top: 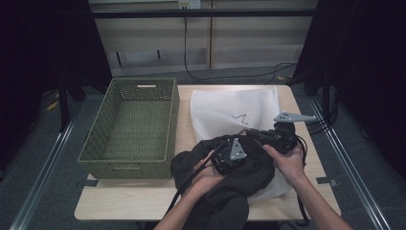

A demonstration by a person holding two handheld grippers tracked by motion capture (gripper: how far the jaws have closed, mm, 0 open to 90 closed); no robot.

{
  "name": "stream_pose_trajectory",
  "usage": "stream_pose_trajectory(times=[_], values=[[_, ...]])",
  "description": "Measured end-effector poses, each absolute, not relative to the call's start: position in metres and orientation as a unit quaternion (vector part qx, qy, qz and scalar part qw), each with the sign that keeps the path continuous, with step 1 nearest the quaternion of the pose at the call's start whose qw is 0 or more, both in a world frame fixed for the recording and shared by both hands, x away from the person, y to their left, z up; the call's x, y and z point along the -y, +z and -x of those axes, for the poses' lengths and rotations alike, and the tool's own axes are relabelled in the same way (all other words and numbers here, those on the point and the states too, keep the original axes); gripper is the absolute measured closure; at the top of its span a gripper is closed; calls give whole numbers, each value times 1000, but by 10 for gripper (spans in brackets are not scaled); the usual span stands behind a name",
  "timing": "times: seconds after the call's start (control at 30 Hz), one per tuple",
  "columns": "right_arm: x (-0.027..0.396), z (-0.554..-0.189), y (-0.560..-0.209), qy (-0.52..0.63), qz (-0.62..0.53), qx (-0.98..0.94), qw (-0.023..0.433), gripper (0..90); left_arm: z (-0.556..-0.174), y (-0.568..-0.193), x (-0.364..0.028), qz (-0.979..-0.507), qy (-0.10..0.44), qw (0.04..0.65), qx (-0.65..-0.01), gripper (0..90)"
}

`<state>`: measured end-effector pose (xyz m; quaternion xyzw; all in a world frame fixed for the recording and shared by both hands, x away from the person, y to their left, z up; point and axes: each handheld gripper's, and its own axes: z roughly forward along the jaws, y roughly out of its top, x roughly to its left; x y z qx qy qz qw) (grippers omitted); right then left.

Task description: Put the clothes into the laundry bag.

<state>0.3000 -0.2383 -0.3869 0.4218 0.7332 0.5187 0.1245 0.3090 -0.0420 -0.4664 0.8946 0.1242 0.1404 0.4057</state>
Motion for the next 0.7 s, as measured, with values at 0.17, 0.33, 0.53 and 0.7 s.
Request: stream_pose_trajectory(times=[0.17, 0.33, 0.53, 0.7], values=[[254, -278, -398, 491, -426, -750, 120, 891, -311, -465, 40, -888, 146, 404, -165, 748], [256, -273, -402, 461, -424, -767, 138, 891, -314, -465, 33, -882, 148, 411, -177, 748], [270, -289, -412, 442, -413, -782, 146, 889, -323, -460, 17, -884, 130, 408, -188, 745], [273, -303, -430, 446, -420, -779, 133, 837, -324, -465, 17, -883, 133, 407, -193, 744]])
